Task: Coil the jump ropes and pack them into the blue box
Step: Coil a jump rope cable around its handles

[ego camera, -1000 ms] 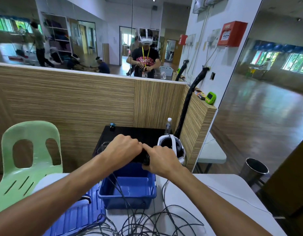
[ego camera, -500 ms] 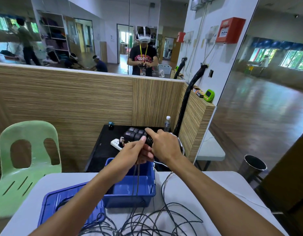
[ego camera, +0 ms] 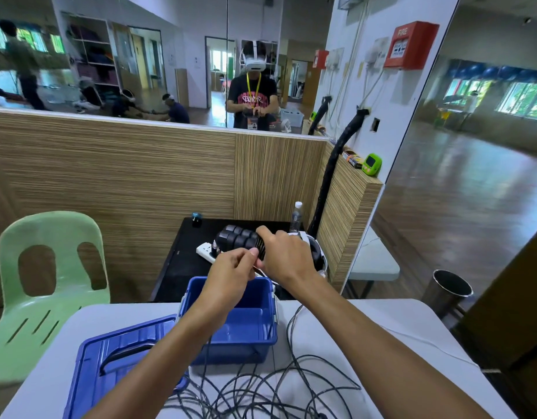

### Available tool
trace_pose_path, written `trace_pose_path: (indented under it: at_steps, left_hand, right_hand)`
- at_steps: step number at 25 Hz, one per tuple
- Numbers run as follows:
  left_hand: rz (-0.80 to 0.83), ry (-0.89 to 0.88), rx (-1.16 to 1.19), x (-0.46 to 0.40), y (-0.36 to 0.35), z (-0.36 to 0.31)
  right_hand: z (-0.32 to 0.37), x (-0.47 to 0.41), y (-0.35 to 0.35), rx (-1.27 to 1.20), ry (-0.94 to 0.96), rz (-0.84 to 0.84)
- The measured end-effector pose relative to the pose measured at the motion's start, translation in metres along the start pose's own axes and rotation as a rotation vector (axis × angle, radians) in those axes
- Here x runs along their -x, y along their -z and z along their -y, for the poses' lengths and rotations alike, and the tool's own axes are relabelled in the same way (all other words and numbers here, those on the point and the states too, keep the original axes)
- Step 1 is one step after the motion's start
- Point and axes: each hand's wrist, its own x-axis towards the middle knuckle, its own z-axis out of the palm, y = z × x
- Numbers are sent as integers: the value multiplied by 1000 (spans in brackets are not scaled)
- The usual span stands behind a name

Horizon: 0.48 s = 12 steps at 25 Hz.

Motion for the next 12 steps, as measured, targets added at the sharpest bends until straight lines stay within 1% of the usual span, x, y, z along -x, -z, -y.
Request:
trace_pose_path:
  at_steps: [2,4,6,8,11,12]
  left_hand:
    - [12,-60,-23,0,4,7]
    - [104,-65,38,3,8,19]
    - [188,-46,104,5,12,35]
    - [212,-72,111,3,14,50]
    - [165,-166,-39,-5,19,67]
    - [162,-188,-108,-9,21,71]
  right_hand:
    - [0,-4,2,-63,-52,8]
    - [-4,-5,5,-132,-97,10]
    - [-9,-4,7,-179,-74,17]
    - [-10,-1,6,-238,-13,49]
    - [-10,0,15,-350,61,95]
    - [-12,-1,19,-372,103,136]
